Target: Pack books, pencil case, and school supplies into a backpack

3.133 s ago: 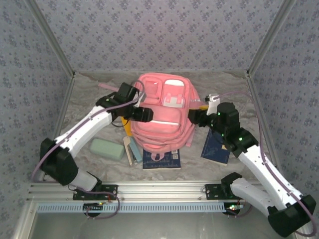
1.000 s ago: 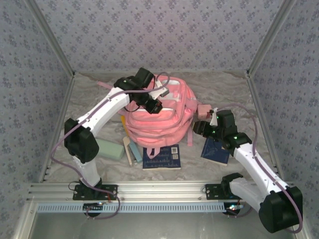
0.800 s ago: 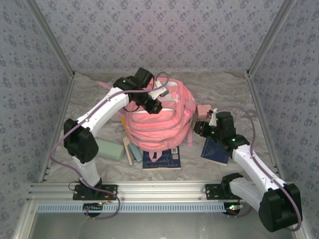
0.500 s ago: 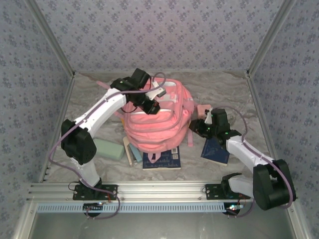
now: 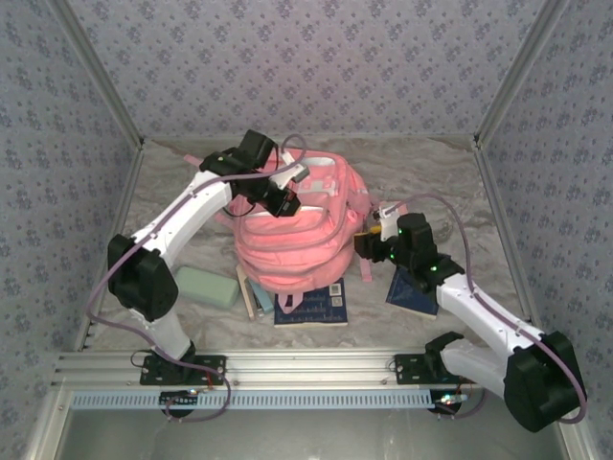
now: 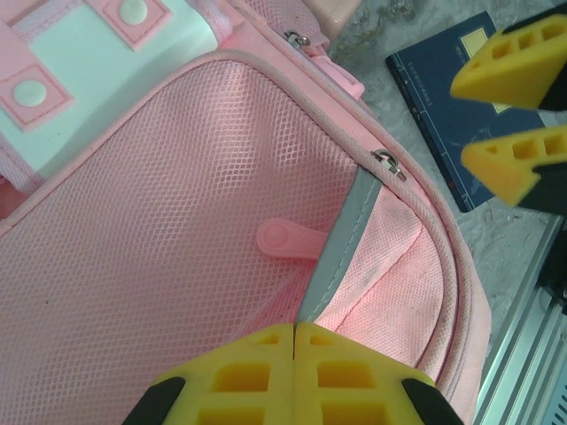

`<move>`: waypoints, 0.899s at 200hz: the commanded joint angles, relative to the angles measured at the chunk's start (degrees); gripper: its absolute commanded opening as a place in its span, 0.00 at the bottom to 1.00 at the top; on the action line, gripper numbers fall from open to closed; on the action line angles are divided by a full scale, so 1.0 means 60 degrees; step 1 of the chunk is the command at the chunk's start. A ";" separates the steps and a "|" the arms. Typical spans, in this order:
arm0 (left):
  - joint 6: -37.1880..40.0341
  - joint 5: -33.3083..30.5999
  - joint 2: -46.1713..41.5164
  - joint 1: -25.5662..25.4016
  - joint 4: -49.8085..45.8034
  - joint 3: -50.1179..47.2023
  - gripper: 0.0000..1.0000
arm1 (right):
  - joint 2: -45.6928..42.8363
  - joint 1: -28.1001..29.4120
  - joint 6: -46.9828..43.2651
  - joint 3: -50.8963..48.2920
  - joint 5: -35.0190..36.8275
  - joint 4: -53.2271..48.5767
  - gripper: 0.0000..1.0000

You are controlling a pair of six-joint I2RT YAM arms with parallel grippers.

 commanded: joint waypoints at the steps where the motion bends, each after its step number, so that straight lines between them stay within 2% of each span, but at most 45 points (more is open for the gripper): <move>1: -0.0295 0.0654 -0.0824 0.0353 0.0805 -0.0125 0.00 | 0.0207 -0.0610 -0.2037 0.0031 -0.0275 0.0450 0.53; 10: -0.0407 0.0905 -0.0918 0.0483 0.1033 -0.0281 0.00 | 0.0268 -0.0579 -0.2051 0.0096 -0.0575 0.0367 0.52; 32: -0.0453 0.1345 -0.1086 0.0683 0.1406 -0.0554 0.00 | 0.0231 -0.0237 -0.3886 0.0667 -0.1373 -0.1000 0.52; 57: -0.0539 0.1673 -0.1205 0.0816 0.1742 -0.0673 0.00 | 0.0267 -0.0423 -0.5854 0.1124 -0.2631 -0.2506 0.53; 83: -0.0636 0.1954 -0.1236 0.0837 0.1754 -0.0669 0.00 | 0.0902 -0.0772 -0.6560 0.1382 -0.2479 -0.3185 0.54; 101: -0.0680 0.2019 -0.1182 0.0789 0.1618 -0.0762 0.00 | 0.1306 -0.0826 -0.6481 0.1181 -0.2465 -0.2812 0.55; 108: -0.0682 0.1900 -0.1170 0.0760 0.1592 -0.0872 0.12 | 0.1516 -0.0894 -0.6347 0.1198 -0.2517 -0.2735 0.55; 118: -0.0614 0.1591 -0.1143 0.0655 0.1598 -0.1101 0.35 | 0.1809 -0.0968 -0.6301 0.1303 -0.2470 -0.2718 0.55; 139: -0.0198 0.0726 -0.0940 0.0204 0.1343 -0.1355 0.57 | 0.1991 -0.1092 -0.6146 0.1344 -0.2471 -0.2373 0.55; 158: 0.0175 0.0231 -0.0540 -0.0174 0.1039 -0.1348 0.64 | 0.2040 -0.1220 -0.6123 0.1409 -0.2438 -0.2276 0.56; 180: 0.0418 0.0437 0.0148 -0.0240 0.0535 -0.1007 0.68 | 0.1945 -0.1335 -0.5983 0.1346 -0.2449 -0.2050 0.56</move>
